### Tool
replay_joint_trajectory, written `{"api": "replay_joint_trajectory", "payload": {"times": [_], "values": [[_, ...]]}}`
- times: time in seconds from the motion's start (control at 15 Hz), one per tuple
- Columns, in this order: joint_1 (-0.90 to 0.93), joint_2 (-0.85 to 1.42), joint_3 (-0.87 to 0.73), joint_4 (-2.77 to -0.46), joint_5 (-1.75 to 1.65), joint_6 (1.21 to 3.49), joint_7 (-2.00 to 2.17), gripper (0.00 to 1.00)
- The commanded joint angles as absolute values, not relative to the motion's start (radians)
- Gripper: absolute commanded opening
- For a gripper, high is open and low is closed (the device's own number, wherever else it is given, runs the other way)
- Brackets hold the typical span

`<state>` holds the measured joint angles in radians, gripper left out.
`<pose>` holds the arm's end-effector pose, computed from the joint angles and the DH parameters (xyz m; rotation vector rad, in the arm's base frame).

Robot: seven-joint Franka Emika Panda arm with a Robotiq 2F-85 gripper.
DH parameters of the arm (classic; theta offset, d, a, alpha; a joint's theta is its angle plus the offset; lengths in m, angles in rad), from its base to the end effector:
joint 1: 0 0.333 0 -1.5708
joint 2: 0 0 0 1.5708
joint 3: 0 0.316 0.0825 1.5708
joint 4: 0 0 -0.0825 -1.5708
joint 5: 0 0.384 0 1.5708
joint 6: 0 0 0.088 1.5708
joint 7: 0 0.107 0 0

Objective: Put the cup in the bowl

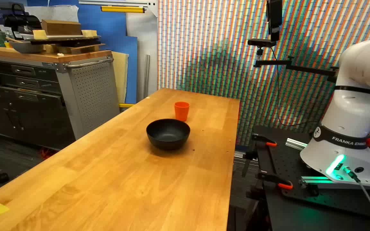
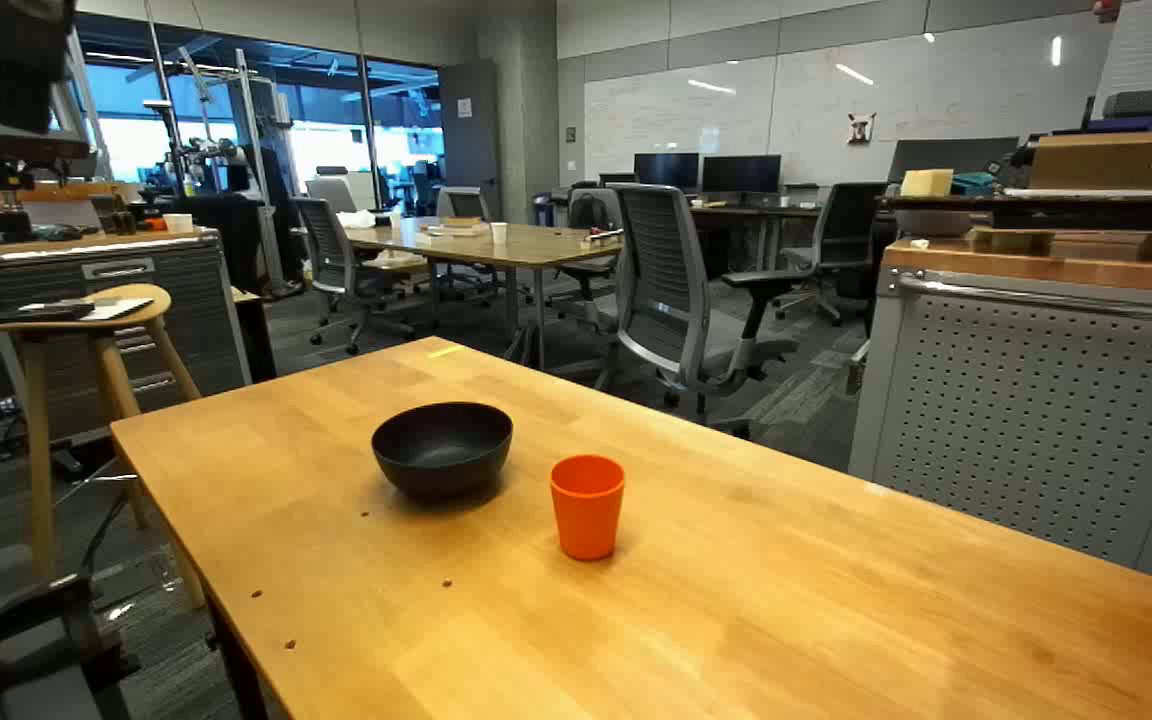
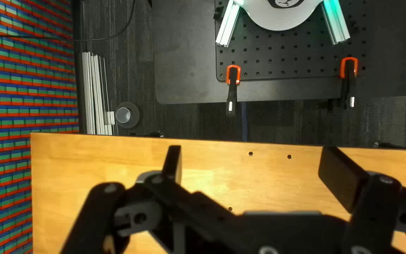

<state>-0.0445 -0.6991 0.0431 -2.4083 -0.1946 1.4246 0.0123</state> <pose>0.3061 -0.0210 0.5319 2.8895 -0.0412 -0.4151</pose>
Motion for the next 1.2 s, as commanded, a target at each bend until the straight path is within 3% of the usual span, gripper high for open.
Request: {"api": "replay_joint_trajectory", "payload": {"times": [0.0,0.4,0.8,1.13], "values": [[-0.025,-0.698,0.029,-2.405,-0.201,1.423,0.022,1.00],[-0.024,-0.552,0.076,-2.346,-0.232,1.561,0.099,1.00],[-0.033,-0.191,0.130,-2.236,-0.378,1.791,0.179,1.00],[-0.033,0.132,0.055,-2.007,-0.352,1.745,0.102,1.00]]}}
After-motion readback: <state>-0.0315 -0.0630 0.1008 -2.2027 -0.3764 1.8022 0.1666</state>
